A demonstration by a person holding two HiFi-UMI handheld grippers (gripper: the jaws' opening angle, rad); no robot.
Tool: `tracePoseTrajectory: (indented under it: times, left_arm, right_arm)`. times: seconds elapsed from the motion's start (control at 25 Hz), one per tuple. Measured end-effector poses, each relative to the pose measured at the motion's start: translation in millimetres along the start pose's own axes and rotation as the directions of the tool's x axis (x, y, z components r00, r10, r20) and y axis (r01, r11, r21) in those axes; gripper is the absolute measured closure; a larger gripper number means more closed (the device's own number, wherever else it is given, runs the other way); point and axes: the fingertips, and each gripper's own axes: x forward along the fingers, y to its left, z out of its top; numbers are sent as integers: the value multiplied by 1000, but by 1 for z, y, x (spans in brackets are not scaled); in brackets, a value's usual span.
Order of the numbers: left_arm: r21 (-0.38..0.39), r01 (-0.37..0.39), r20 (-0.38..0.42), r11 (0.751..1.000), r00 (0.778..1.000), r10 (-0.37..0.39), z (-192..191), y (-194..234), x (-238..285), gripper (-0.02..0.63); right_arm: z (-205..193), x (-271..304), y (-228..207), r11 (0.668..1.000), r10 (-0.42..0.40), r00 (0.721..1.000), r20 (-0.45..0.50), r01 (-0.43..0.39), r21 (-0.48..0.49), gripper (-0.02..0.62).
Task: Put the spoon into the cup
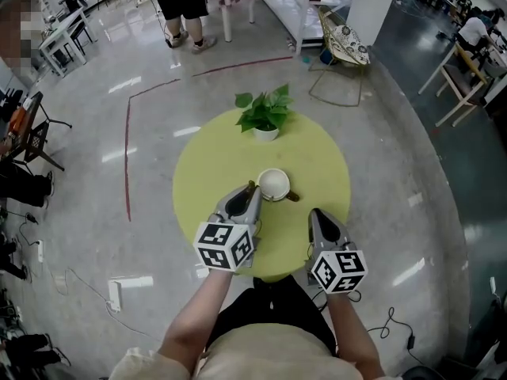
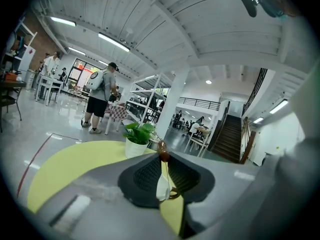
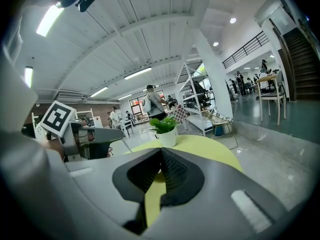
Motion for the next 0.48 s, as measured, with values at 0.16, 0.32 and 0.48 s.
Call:
tracePoseTrajectory:
  times: [0.16,0.32,0.48]
  left_arm:
    - [2,-1,5,1000,1000,1,3,0,13,563]
    - [-4,-10,2,1000,1000,10,3,1,25,563]
    - [-6,-20,-6,1000,1000,20,3,4,40,563]
  right_arm:
    - [1,9,-8,1000,0,1000,-6,0,4,595]
    - [3,18,-14,1000,9,1000,-15,-9,6,595]
    - [6,29,-21,1000,21,1000,-19,-21,12,595]
